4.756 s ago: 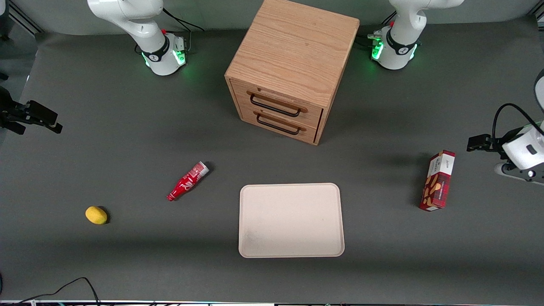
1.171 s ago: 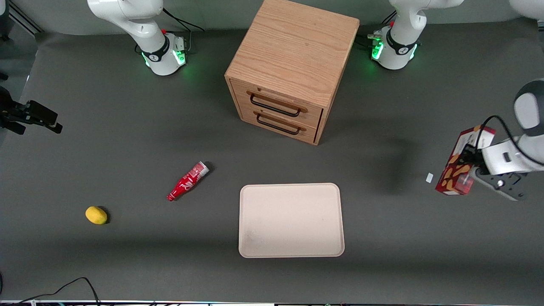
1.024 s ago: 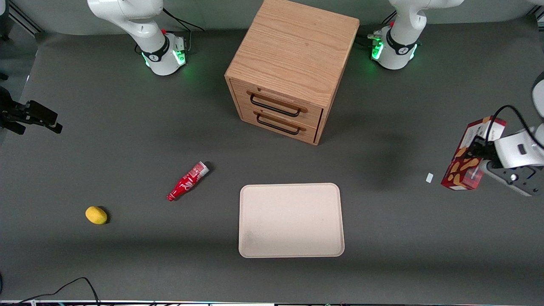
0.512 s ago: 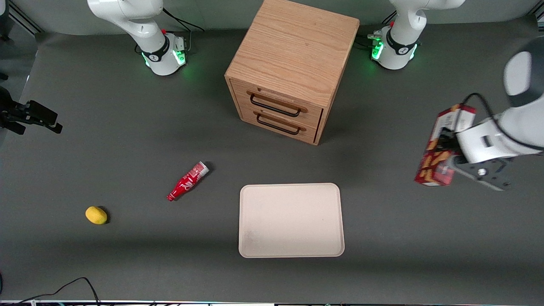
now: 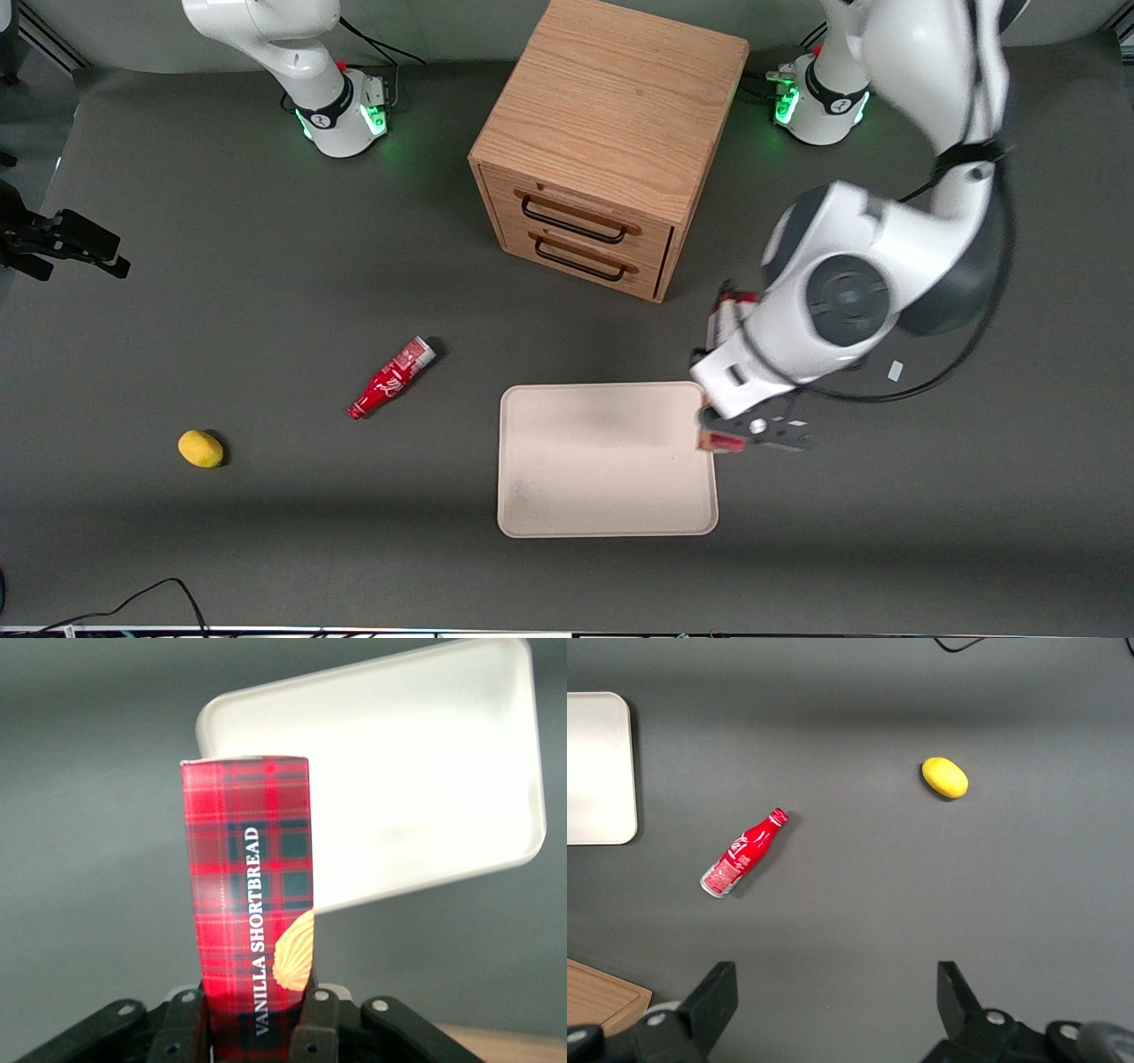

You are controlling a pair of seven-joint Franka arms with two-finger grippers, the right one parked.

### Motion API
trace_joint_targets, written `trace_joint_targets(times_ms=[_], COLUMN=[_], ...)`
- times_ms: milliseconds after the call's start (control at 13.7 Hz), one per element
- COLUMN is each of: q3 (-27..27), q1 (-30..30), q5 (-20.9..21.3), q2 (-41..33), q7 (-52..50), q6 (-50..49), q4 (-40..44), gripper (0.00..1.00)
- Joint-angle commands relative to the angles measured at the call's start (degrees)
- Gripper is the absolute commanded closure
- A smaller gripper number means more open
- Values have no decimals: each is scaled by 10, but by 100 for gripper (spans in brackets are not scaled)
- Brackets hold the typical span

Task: Place red cookie box on tray
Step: 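Carry the cookie box over the white tray with the left gripper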

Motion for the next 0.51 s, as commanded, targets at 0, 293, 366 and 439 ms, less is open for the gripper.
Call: trace_joint_targets(times_ms=[0, 293, 366, 439], q3=[10, 11, 12, 16], q1=[-16, -16, -15, -15], q5=[24, 37, 41, 48], q2=[87, 137, 144, 150], q7=[-28, -29, -28, -25], q6=[66, 133, 139, 144], q4=[66, 74, 74, 73], gripper=[89, 89, 89, 89])
